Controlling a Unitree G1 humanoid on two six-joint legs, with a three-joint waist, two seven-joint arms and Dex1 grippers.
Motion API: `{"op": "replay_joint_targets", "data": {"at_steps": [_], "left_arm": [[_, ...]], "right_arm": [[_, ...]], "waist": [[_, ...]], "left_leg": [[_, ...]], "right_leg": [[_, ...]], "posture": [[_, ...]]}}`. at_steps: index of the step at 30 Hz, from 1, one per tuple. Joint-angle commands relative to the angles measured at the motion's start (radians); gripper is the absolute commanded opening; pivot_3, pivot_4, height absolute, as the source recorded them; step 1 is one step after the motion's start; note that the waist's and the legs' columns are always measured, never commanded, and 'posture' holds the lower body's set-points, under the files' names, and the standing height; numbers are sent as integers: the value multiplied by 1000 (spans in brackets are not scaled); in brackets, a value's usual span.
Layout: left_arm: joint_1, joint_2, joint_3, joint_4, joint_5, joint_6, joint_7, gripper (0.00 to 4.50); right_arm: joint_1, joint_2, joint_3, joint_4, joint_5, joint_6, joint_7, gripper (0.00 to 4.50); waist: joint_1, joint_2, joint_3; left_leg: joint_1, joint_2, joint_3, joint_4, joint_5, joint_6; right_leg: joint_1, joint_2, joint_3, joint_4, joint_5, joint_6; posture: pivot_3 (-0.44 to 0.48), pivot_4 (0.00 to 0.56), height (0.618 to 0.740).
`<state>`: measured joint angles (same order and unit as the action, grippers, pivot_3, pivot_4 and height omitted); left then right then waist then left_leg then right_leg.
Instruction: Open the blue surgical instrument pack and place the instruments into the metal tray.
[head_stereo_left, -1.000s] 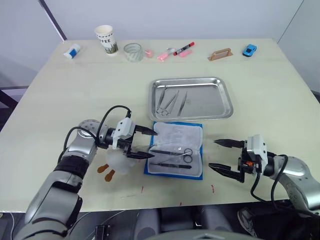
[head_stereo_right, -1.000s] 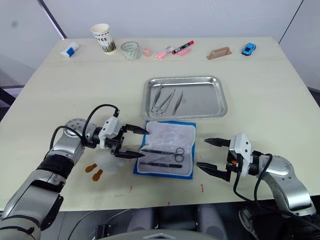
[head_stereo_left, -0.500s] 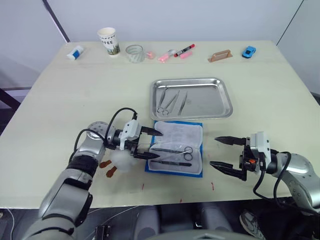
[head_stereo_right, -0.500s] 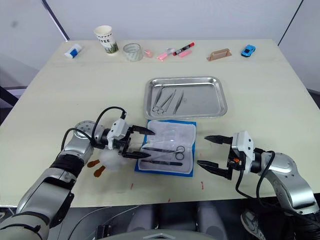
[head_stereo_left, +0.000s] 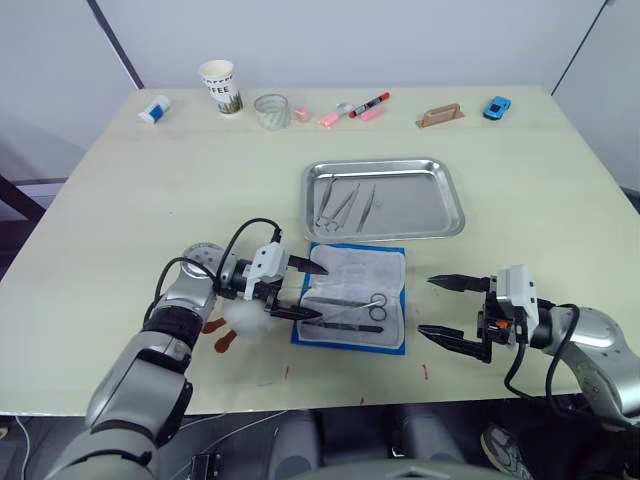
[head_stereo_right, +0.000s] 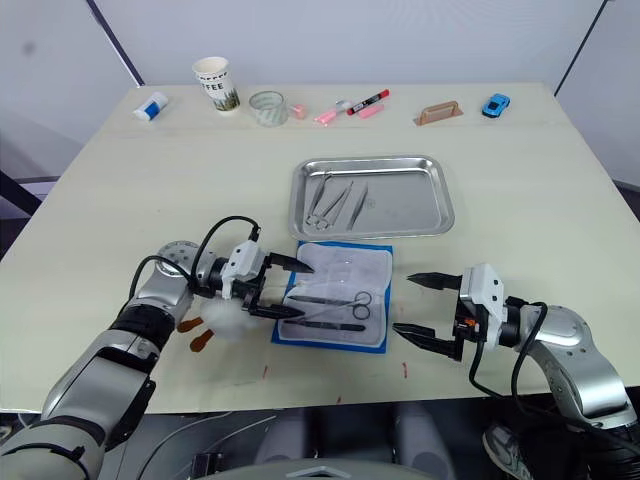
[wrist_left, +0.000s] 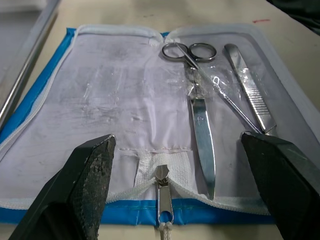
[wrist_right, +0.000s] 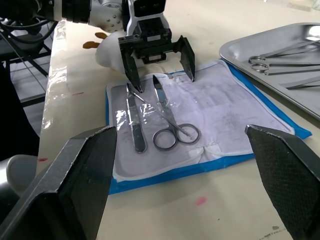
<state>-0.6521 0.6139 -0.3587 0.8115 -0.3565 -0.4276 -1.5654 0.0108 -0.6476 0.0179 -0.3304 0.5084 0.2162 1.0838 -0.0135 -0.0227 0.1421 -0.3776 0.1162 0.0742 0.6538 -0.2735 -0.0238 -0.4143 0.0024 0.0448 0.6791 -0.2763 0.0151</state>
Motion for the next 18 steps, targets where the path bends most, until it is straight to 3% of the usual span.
{"op": "replay_joint_targets", "data": {"at_steps": [1,18], "left_arm": [[46,-11,-27,49,62,32,-49,4271],[111,-49,45,75,91,-6,-49,4271]], "right_arm": [[-11,-5,6,-12,-16,-23,9,4500],[-86,25,80,46,-53,-20,25,4500]], "waist": [[0,1,-1],[-2,13,-9]], "left_leg": [[0,0,0,0,0,0],[0,-6,6,1,0,0]], "right_leg": [[0,0,0,0,0,0],[3,3,2,-1,0,0]], "posture": [[0,150,740],[0,150,740]]}}
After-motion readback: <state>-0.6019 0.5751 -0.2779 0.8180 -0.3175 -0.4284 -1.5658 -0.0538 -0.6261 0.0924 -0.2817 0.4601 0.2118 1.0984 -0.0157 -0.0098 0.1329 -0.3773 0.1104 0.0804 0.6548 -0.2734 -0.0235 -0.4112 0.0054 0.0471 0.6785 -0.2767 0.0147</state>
